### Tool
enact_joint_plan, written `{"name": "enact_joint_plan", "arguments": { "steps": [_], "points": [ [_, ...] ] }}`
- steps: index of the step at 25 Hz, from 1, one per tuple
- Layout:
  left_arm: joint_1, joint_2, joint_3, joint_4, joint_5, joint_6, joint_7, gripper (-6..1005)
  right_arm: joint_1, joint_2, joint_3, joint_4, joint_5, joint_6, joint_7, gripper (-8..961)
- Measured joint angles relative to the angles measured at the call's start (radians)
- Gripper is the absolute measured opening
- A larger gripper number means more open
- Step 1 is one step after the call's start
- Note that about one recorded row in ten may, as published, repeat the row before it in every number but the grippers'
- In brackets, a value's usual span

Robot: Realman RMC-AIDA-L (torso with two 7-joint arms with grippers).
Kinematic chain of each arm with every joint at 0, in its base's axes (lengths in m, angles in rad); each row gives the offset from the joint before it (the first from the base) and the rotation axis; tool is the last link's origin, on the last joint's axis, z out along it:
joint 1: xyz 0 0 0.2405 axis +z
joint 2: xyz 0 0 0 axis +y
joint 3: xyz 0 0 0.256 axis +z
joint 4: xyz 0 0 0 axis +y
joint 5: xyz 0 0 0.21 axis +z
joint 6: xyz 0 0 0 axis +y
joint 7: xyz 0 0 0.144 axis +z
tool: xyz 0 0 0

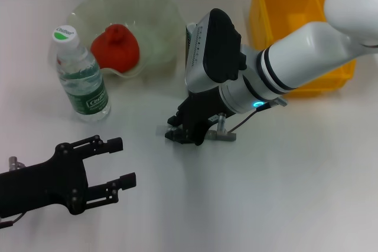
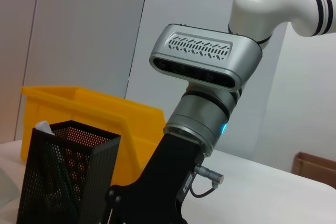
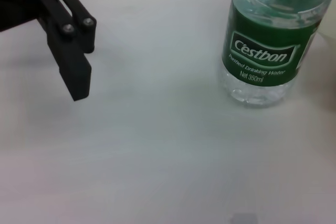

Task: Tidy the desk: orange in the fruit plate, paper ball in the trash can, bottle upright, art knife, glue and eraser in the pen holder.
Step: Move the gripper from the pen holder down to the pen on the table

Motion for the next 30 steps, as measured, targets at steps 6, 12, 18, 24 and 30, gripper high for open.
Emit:
{"name": "enact_joint_plan", "arguments": {
  "steps": [6,12,18,24,30],
  "points": [
    [-0.003,0.000,0.000,0.002,-0.001,0.000,-0.002,738,0.000,0.000,0.000,0.000,-0.001,0.000,-0.002,219],
    [-0.009,0.000,0.000,0.001,-0.001,-0.001,-0.002,738,0.001,0.000,0.000,0.008,-0.001,0.000,-0.002,204],
    [-0.011,0.000,-0.002,0.000,-0.003,-0.001,-0.002,738,0.001,0.000,0.000,0.011,-0.002,0.001,-0.002,173],
    [-0.011,0.000,-0.002,0.001,-0.003,-0.001,-0.002,738,0.001,0.000,0.003,0.006,-0.003,0.001,-0.002,159],
    [-0.012,0.000,-0.004,0.002,-0.004,-0.002,-0.008,738,-0.021,-0.005,0.010,-0.028,0.003,-0.011,-0.002,147]
  ]
}}
